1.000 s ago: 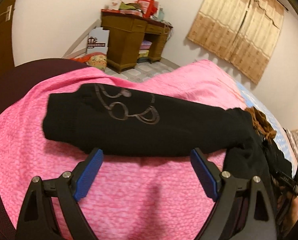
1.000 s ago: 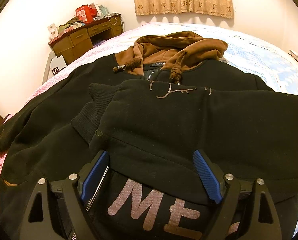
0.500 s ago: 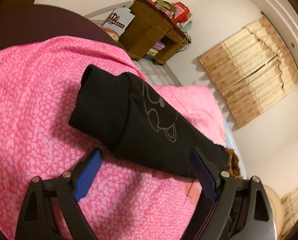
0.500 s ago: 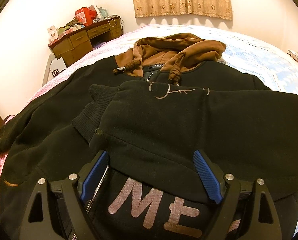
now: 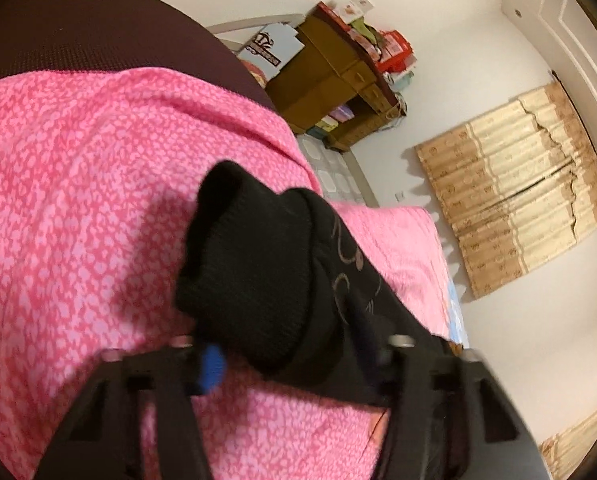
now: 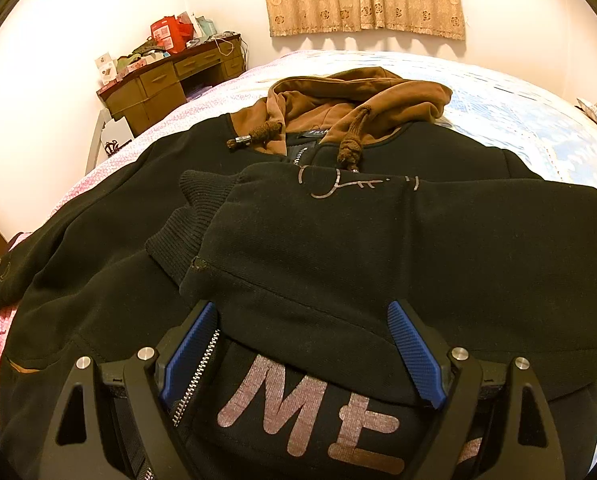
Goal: Fold large clothes
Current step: 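Grasp the other sleeve cuff with the left tool and lift it, then carry the sleeve with the left tool across the hoodie front toward the right tool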
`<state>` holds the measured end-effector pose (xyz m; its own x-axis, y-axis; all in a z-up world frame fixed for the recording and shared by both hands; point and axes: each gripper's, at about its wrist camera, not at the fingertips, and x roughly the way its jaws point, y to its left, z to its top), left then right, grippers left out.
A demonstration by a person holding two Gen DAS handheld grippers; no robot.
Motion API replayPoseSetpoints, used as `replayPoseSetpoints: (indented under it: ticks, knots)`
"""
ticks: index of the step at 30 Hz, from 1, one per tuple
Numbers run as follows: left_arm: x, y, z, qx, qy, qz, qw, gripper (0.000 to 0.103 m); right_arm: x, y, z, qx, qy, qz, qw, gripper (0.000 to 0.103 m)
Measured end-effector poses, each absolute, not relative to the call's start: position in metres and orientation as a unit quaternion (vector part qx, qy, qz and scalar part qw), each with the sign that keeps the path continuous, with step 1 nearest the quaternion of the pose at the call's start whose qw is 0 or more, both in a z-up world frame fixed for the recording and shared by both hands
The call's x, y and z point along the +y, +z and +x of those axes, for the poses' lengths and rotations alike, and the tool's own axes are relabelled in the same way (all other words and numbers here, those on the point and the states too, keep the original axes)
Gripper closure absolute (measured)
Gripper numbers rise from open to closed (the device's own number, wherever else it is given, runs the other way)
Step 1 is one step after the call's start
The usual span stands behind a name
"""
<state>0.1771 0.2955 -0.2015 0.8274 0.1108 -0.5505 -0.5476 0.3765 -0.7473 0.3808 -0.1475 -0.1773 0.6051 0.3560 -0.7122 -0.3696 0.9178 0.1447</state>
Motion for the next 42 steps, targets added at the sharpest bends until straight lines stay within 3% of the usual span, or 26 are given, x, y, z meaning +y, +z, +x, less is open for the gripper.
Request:
replayPoseSetpoints:
  ticks: [4,7,9,10,13,16,20,24,29,33,42]
  knots:
    - [0.295,-0.198,0.175,0.201,0.201,-0.515,0.809,0.068,-0.148,-0.177,0.381,0.395,0.203,-0.008,0.896,0.015]
    - [0.293,-0.194,0.176,0.196,0.194,-0.506,0.817,0.068,-0.147,-0.177,0.381,0.396,0.203,-0.008,0.896,0.015]
    - [0.298,-0.2,0.175,0.197,0.207,-0.521,0.805,0.055,-0.147,-0.177,0.381,0.395,0.202,-0.009,0.896,0.015]
    - [0.301,-0.203,0.176,0.194,0.207,-0.531,0.798,0.043,-0.147,-0.178,0.381,0.395,0.202,-0.009,0.896,0.015]
    - [0.307,-0.21,0.176,0.183,0.202,-0.541,0.795,0.041,-0.148,-0.177,0.381,0.395,0.203,-0.007,0.896,0.015]
    - [0.307,-0.206,0.176,0.178,0.19,-0.527,0.809,0.069,-0.147,-0.177,0.382,0.395,0.202,-0.007,0.896,0.015]
    - [0.306,-0.191,0.175,0.165,0.163,-0.505,0.832,0.081,-0.146,-0.177,0.382,0.395,0.201,-0.008,0.896,0.015]
    - [0.305,-0.173,0.178,0.15,0.14,-0.496,0.844,0.084,-0.146,-0.174,0.38,0.388,0.202,-0.007,0.899,0.015]
    - [0.304,-0.145,0.189,0.138,0.118,-0.477,0.86,0.086,-0.165,-0.142,0.36,0.32,0.199,0.031,0.926,0.015]
    - [0.296,-0.121,0.199,0.123,0.099,-0.454,0.877,0.087,-0.172,-0.122,0.349,0.322,0.199,0.028,0.925,0.015]
    - [0.274,-0.072,0.234,0.105,0.046,-0.41,0.905,0.087,-0.197,-0.137,0.302,0.314,0.195,0.014,0.929,0.015]
